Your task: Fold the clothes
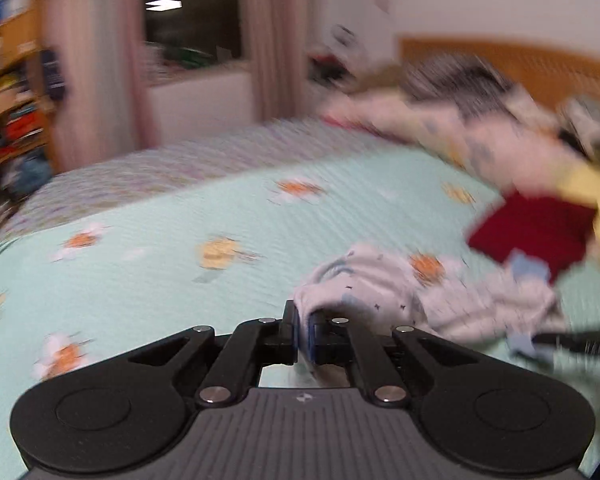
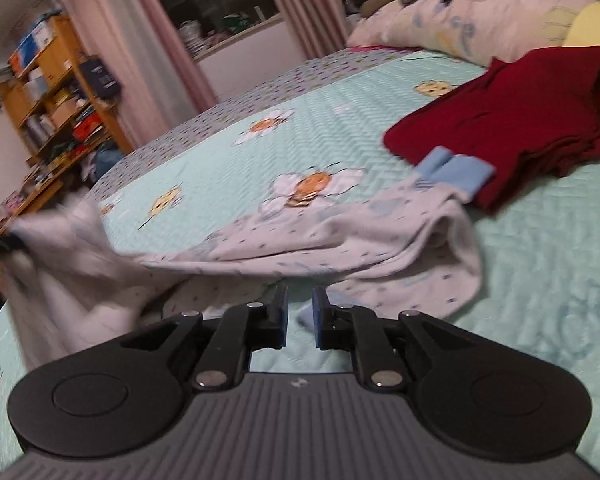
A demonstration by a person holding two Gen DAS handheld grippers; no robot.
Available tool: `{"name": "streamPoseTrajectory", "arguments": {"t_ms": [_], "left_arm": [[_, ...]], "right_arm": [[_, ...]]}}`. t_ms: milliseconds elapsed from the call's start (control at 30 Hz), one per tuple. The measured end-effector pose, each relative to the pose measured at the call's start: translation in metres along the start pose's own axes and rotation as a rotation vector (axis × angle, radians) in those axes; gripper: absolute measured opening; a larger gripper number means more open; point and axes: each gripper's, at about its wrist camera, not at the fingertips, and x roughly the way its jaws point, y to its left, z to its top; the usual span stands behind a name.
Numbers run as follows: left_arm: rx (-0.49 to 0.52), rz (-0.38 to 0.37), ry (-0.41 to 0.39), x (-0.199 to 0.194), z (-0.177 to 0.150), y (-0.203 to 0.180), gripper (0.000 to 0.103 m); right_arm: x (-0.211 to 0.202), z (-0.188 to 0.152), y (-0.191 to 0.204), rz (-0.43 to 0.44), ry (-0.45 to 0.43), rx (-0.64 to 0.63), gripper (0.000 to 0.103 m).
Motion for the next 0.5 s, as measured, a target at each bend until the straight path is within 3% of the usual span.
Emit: {"name": "streamPoseTrajectory", "arguments": {"t_ms": [100, 200, 333, 433, 500], "left_arm": [[-0.122, 0.028, 0.023, -0.032, -0.026, 0.046, 0.004], [-0.109, 0.117, 0.115, -0.043, -0.065, 0.064, 0.004], [-0.171, 0.107, 0.242, -0.035, -0.111, 0.072, 0.004], [-0.188, 0.085, 0.269, -0.033, -0.13, 0.075, 0.004], [-0.187, 0.075, 0.27, -0.033, -0.137, 0.076, 0.005]], "right_arm": [[0.001, -0.004, 0.008, 0.008, 0.012, -0.026, 0.015], [0.004, -0.008, 0.014, 0.011, 0.032, -0.044, 0.015], [0.012, -0.01, 0.029, 0.031, 0.068, -0.068, 0.016], [0.013, -0.01, 0.052, 0.08, 0.085, -0.138, 0.017], [0.014, -0.007, 0.072, 0.12, 0.09, -0.201, 0.034]]}}
